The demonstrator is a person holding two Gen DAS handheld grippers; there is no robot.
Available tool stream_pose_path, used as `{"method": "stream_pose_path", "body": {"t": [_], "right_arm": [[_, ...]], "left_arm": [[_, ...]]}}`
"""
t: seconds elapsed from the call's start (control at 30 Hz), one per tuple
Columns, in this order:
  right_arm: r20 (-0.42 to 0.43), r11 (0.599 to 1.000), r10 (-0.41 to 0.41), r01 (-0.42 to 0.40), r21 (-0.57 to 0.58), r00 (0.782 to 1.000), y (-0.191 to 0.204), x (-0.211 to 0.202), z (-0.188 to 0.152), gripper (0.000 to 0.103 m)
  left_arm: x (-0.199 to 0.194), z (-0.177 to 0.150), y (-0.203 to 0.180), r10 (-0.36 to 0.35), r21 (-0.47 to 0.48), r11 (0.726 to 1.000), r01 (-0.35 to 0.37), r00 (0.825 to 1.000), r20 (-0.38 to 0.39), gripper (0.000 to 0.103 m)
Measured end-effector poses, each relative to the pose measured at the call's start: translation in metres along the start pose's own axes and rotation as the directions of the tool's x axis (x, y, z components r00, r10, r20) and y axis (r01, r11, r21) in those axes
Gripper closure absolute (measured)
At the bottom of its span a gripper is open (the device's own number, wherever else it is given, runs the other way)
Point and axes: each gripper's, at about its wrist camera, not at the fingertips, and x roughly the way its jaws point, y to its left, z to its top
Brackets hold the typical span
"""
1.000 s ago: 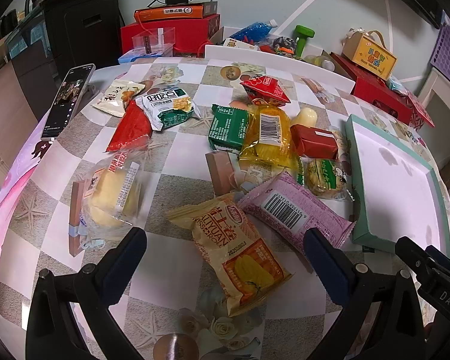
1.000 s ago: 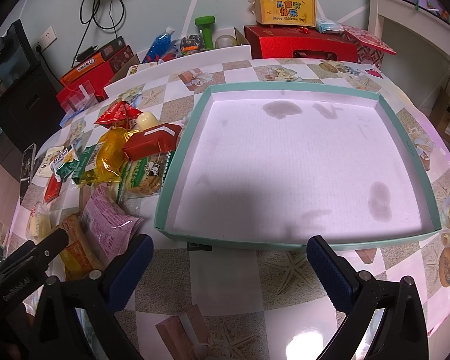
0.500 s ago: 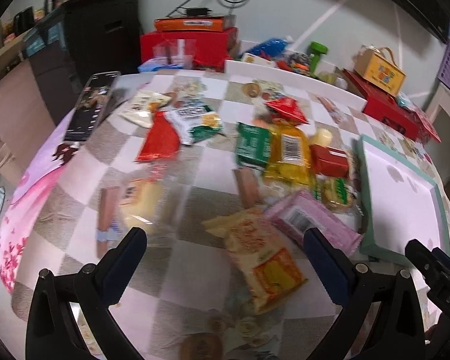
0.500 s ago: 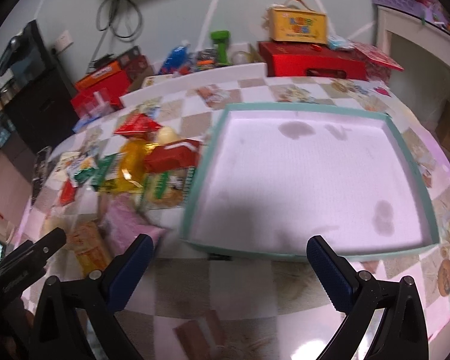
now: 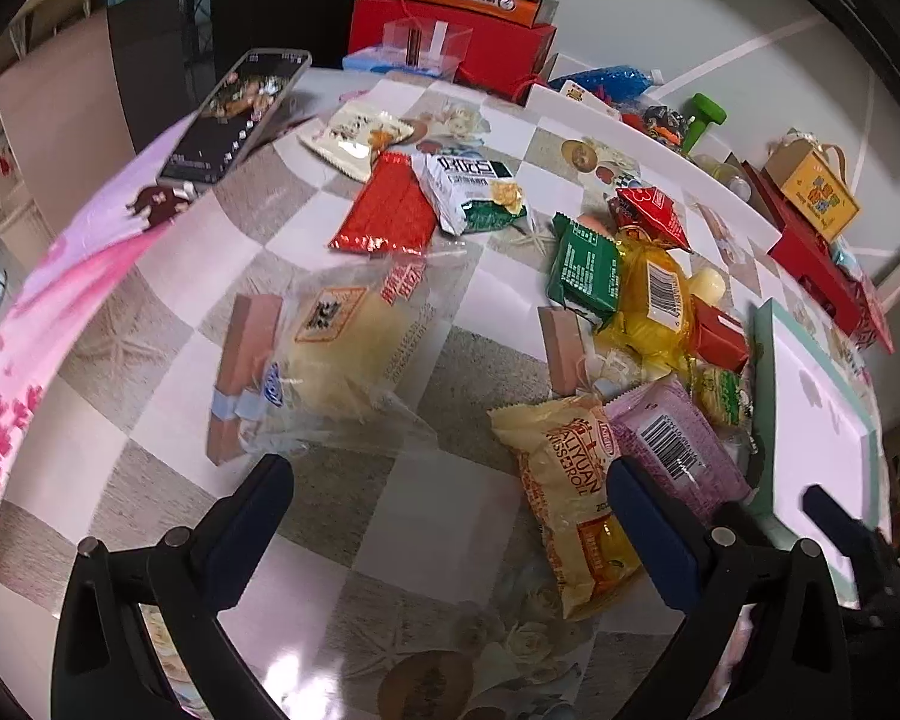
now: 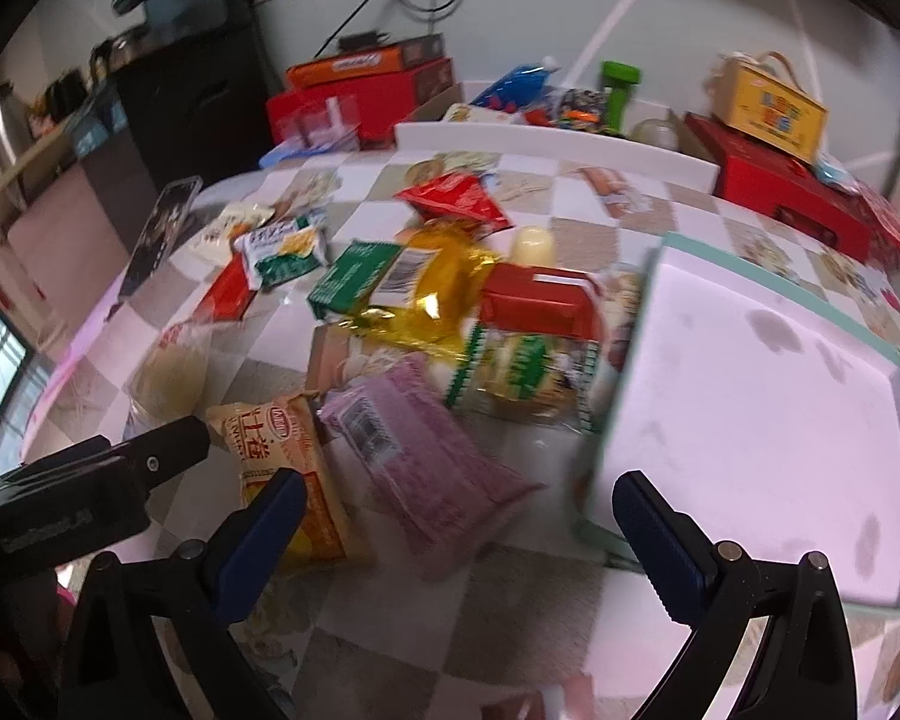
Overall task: Organize snacks
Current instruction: 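Reach the right tool to the pink bag while the left tool reaches the yellow cracker bag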
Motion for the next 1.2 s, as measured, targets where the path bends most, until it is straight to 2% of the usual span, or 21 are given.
{"method": "stream_pose_path", "body": {"t": [0.3,0.57,0.73,0.87,1.0,1.07,1.13,1.2], "right_arm": [[-0.058,0.997,-0.023,0.018,-0.079,0.998,0.015,0.034,0.006,0.017],[-0.118,0.998,-0.019,0.012,-0.057,0.993,0.011,0.052,0.001,0.031],[-0.111,1.0,0.01,-0.012,-0.022,0.994,0.005,0.051,-0.001,0.036],[-0.105,1.0,0.028,-0.029,-0.01,0.994,0.004,0.048,-0.002,0.045],[-0.103,0.999,0.039,-0.039,0.001,0.994,0.001,0.046,-0.006,0.047],[-0.102,0.999,0.039,-0.04,0.001,0.994,0.001,0.045,-0.008,0.047],[-0.102,0.999,0.038,-0.038,0.001,0.994,0.0,0.044,-0.01,0.047],[-0.105,0.999,0.034,-0.035,-0.002,0.994,0.0,0.045,-0.011,0.047]], "left_arm": [[0.01,0.001,0.006,-0.031,-0.04,0.999,0.03,0.999,-0.021,0.0],[0.017,0.001,0.003,-0.024,-0.029,0.999,0.023,0.999,-0.037,0.0],[0.02,-0.001,-0.004,-0.035,-0.011,0.999,0.035,0.998,-0.05,0.0],[0.022,-0.003,-0.014,-0.038,0.005,0.999,0.039,0.997,-0.061,0.0],[0.023,-0.004,-0.027,-0.046,0.03,0.998,0.048,0.997,-0.064,0.001],[0.027,-0.006,-0.034,-0.054,0.042,0.997,0.057,0.996,-0.067,0.005],[0.033,-0.008,-0.04,-0.073,0.043,0.996,0.077,0.993,-0.091,0.016],[0.04,-0.009,-0.043,-0.095,0.037,0.994,0.099,0.99,-0.109,0.018]]}}
